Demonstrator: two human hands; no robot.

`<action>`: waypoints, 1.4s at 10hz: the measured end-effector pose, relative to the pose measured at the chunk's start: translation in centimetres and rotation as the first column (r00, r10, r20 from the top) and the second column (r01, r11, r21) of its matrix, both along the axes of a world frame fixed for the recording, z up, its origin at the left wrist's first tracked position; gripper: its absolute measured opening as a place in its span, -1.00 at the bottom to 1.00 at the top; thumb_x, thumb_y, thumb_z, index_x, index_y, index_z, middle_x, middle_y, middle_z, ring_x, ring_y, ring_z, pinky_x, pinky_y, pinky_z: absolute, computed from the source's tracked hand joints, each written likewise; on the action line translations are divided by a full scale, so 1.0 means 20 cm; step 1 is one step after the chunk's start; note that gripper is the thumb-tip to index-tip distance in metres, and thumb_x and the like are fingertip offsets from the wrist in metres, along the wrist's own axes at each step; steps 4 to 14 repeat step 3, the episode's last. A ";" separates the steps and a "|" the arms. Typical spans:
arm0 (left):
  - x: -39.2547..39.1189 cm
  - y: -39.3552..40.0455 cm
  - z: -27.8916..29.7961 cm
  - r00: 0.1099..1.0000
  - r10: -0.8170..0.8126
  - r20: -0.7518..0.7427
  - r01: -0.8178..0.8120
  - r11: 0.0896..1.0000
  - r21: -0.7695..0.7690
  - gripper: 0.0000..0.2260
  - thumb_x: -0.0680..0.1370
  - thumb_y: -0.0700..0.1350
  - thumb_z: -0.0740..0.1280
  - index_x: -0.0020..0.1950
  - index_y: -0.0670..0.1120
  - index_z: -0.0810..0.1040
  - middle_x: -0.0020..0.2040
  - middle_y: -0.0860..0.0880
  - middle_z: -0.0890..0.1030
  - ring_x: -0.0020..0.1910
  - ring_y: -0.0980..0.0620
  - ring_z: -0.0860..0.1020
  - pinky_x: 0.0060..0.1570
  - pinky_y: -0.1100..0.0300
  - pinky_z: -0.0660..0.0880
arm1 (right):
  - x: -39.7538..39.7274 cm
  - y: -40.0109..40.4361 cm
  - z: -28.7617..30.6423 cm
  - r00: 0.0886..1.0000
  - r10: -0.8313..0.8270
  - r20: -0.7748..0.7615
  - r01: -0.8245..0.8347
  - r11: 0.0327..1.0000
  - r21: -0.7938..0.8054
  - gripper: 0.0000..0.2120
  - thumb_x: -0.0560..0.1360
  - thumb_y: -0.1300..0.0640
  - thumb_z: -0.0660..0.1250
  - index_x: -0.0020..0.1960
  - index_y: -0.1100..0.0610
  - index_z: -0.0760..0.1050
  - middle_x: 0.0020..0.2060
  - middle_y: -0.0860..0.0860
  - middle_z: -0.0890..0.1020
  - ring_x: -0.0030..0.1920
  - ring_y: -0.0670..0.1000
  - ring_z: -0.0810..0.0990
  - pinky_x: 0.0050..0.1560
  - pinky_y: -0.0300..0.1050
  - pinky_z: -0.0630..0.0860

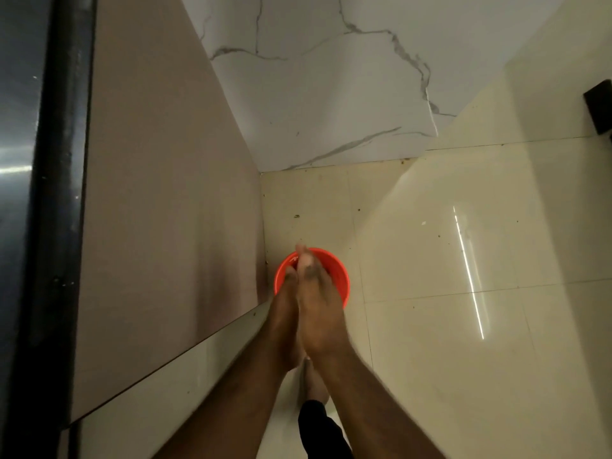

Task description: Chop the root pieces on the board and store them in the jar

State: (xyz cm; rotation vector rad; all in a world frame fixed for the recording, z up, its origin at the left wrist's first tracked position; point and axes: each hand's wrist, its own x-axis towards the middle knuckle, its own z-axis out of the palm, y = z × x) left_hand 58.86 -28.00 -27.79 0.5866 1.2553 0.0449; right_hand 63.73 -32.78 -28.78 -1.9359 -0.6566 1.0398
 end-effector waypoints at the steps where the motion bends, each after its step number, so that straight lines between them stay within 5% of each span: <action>1: 0.01 0.03 0.04 0.998 -0.007 0.060 0.009 0.999 -0.031 -0.51 0.60 0.32 0.17 0.32 0.03 0.57 0.26 0.03 0.60 0.31 0.02 0.51 0.34 0.08 0.41 | 0.07 -0.05 -0.04 1.000 0.014 -0.011 -0.015 0.996 -0.092 -0.62 0.51 -0.38 0.09 0.07 -0.25 0.58 0.03 -0.27 0.65 0.15 -0.26 0.57 0.26 -0.22 0.44; 2: 0.00 0.03 0.09 0.993 -0.119 0.004 0.116 0.975 0.192 -0.62 0.66 0.16 0.18 0.41 0.06 0.52 0.40 0.05 0.53 0.33 0.09 0.49 0.22 0.13 0.41 | 0.20 -0.03 -0.04 0.999 -0.005 -0.048 -0.010 0.952 -0.307 -0.62 0.61 -0.20 0.13 0.16 0.01 0.57 0.10 0.04 0.64 0.14 -0.01 0.61 0.11 -0.09 0.47; 3: -0.05 0.01 0.10 0.969 -0.179 -0.169 0.238 0.858 0.455 -0.58 0.67 0.09 0.21 0.53 0.06 0.38 0.53 0.00 0.39 0.44 0.11 0.36 0.35 0.20 0.28 | 0.25 0.00 0.09 0.981 0.029 0.194 0.035 0.947 -0.320 -0.53 0.60 -0.05 0.21 0.43 0.15 0.38 0.39 0.11 0.45 0.41 0.08 0.38 0.37 -0.06 0.31; 14: -0.05 0.01 0.10 0.969 -0.179 -0.169 0.238 0.858 0.455 -0.58 0.67 0.09 0.21 0.53 0.06 0.38 0.53 0.00 0.39 0.44 0.11 0.36 0.35 0.20 0.28 | 0.25 0.00 0.09 0.981 0.029 0.194 0.035 0.947 -0.320 -0.53 0.60 -0.05 0.21 0.43 0.15 0.38 0.39 0.11 0.45 0.41 0.08 0.38 0.37 -0.06 0.31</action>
